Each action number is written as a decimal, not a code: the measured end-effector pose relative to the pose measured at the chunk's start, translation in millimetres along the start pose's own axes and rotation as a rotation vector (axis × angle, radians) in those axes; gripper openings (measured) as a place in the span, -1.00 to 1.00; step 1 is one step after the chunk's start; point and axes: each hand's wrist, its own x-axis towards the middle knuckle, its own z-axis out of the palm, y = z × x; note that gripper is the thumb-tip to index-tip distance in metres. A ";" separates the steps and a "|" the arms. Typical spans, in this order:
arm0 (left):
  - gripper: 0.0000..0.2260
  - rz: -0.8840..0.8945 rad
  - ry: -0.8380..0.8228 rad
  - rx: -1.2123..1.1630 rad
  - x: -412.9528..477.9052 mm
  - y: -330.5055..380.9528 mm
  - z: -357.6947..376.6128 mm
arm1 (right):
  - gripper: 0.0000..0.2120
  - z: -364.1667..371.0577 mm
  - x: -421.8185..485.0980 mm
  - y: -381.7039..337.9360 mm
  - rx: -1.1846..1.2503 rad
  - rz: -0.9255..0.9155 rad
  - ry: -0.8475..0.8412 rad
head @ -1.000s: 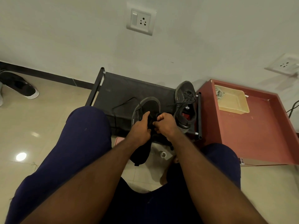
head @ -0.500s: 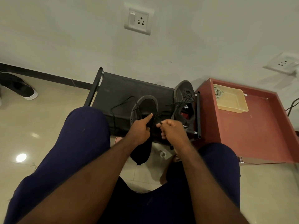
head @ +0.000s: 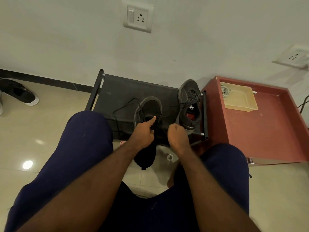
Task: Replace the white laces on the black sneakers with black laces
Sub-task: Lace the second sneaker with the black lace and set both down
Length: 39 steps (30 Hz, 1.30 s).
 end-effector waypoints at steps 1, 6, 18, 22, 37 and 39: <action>-0.43 0.006 -0.001 -0.001 -0.8 0.7 -0.5 | -0.76 4.3 2.0 3.2 -0.070 -0.022 -0.005; -0.42 0.020 -0.002 0.003 -1.5 0.2 -1.1 | -0.78 15.5 10.7 10.5 -0.108 -0.195 -0.046; -0.42 0.014 -0.020 -0.013 -0.6 -0.2 -2.4 | -0.69 5.0 -5.9 -13.5 0.249 -0.244 0.141; -0.42 -0.008 -0.007 -0.038 1.7 1.8 -5.2 | -0.72 -16.0 -21.0 -35.3 0.949 -0.155 0.112; -0.43 -0.025 -0.028 -0.018 2.0 4.2 -4.7 | -0.65 -18.3 -21.5 -29.5 0.242 -0.386 0.107; -0.43 -0.049 -0.034 -0.042 1.7 5.2 -5.3 | -0.61 -28.5 -27.3 -35.5 0.413 -0.403 0.212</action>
